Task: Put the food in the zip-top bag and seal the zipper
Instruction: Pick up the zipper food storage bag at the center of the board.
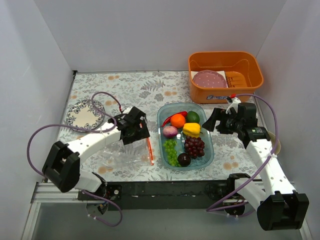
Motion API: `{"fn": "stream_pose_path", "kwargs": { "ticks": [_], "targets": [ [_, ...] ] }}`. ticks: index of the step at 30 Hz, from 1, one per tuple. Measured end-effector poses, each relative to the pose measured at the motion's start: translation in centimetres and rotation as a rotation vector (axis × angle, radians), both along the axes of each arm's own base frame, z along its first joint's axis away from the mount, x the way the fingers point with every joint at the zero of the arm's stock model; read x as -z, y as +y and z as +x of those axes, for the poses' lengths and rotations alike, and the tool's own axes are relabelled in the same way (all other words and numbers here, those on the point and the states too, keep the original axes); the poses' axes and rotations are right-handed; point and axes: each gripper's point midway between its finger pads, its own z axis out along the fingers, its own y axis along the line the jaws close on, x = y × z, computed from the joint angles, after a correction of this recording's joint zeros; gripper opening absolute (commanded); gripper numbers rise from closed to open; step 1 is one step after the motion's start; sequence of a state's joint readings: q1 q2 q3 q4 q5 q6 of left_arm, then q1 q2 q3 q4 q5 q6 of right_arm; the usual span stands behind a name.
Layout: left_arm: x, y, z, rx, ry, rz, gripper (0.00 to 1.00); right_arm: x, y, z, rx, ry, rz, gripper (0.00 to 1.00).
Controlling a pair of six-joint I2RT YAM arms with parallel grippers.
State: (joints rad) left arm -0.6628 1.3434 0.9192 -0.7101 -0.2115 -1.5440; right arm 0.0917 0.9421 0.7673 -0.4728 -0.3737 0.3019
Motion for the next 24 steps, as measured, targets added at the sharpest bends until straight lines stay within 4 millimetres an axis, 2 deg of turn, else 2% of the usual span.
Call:
{"fn": "stream_pose_path", "kwargs": {
  "ticks": [6, 9, 10, 14, 17, 24],
  "targets": [
    [3.4, -0.9, 1.5, 0.005, 0.092, 0.09, 0.59, -0.2, 0.1, -0.1, -0.005, -0.002, 0.007, 0.9],
    [4.5, -1.4, 2.1, 0.005, 0.116, 0.108, 0.58, -0.5, 0.2, -0.2, -0.009, -0.012, 0.016, 0.9],
    [4.7, -1.4, 2.2, 0.006, 0.12, 0.111, 0.54, -0.6, 0.3, -0.3, -0.011, -0.015, 0.019, 0.9],
    [5.1, -1.6, 2.4, 0.006, 0.128, 0.117, 0.44, -0.6, 0.4, -0.3, -0.015, -0.015, 0.021, 0.9],
    [5.2, -1.7, 2.4, 0.006, 0.129, 0.117, 0.29, -0.6, 0.4, -0.3, -0.017, -0.012, 0.022, 0.9],
    [5.5, -1.9, 2.7, 0.006, 0.12, 0.111, 0.24, -0.3, 0.6, -0.4, -0.032, 0.002, 0.028, 0.9]
  ]
}}
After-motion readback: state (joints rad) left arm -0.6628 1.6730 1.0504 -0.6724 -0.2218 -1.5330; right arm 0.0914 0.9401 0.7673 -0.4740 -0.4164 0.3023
